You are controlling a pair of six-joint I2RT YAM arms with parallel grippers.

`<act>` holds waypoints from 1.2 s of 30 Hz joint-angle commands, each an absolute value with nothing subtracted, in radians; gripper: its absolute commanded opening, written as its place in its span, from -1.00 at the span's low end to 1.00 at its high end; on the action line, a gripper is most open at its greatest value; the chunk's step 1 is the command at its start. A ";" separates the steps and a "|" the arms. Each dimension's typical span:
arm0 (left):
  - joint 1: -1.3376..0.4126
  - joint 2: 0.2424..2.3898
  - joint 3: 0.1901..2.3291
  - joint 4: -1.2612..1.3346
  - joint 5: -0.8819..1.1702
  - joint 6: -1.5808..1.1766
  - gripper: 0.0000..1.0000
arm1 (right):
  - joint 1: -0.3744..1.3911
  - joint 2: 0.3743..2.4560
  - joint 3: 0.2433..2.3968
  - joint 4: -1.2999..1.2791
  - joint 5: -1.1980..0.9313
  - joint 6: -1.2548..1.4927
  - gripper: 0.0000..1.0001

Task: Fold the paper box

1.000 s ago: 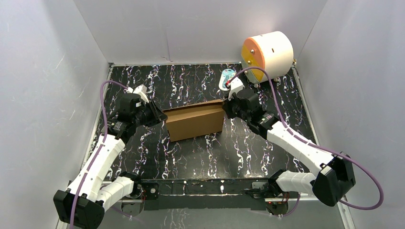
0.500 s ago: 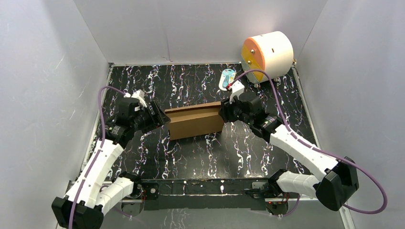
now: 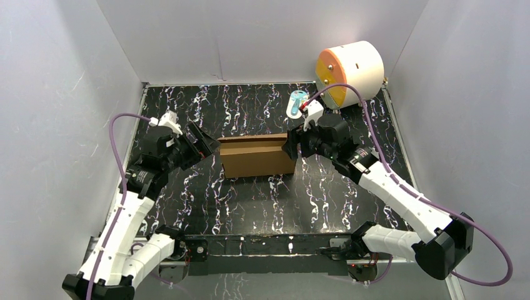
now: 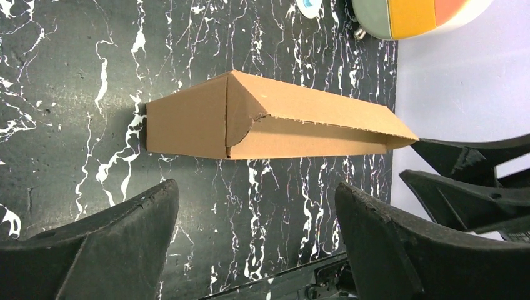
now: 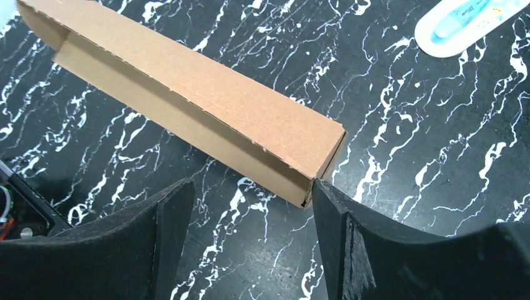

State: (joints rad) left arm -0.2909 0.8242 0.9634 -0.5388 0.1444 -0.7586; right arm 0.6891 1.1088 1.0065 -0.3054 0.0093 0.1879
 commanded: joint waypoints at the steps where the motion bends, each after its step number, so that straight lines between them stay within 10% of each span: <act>1: -0.293 0.848 0.990 -0.497 0.098 -0.797 0.84 | 0.684 1.118 1.090 -0.285 0.024 0.219 0.55; 25: -0.281 1.019 0.927 -0.393 0.144 -0.784 0.32 | 0.615 1.181 0.980 -0.216 0.097 0.332 0.20; 36: -0.280 1.019 0.809 -0.337 0.286 -0.820 -0.55 | 0.615 1.172 0.885 -0.180 0.059 0.359 0.13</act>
State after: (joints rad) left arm -0.2798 1.0126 0.8501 -0.2867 0.2115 -0.8238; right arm 0.6144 1.1652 0.9283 -0.1467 0.0814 0.3531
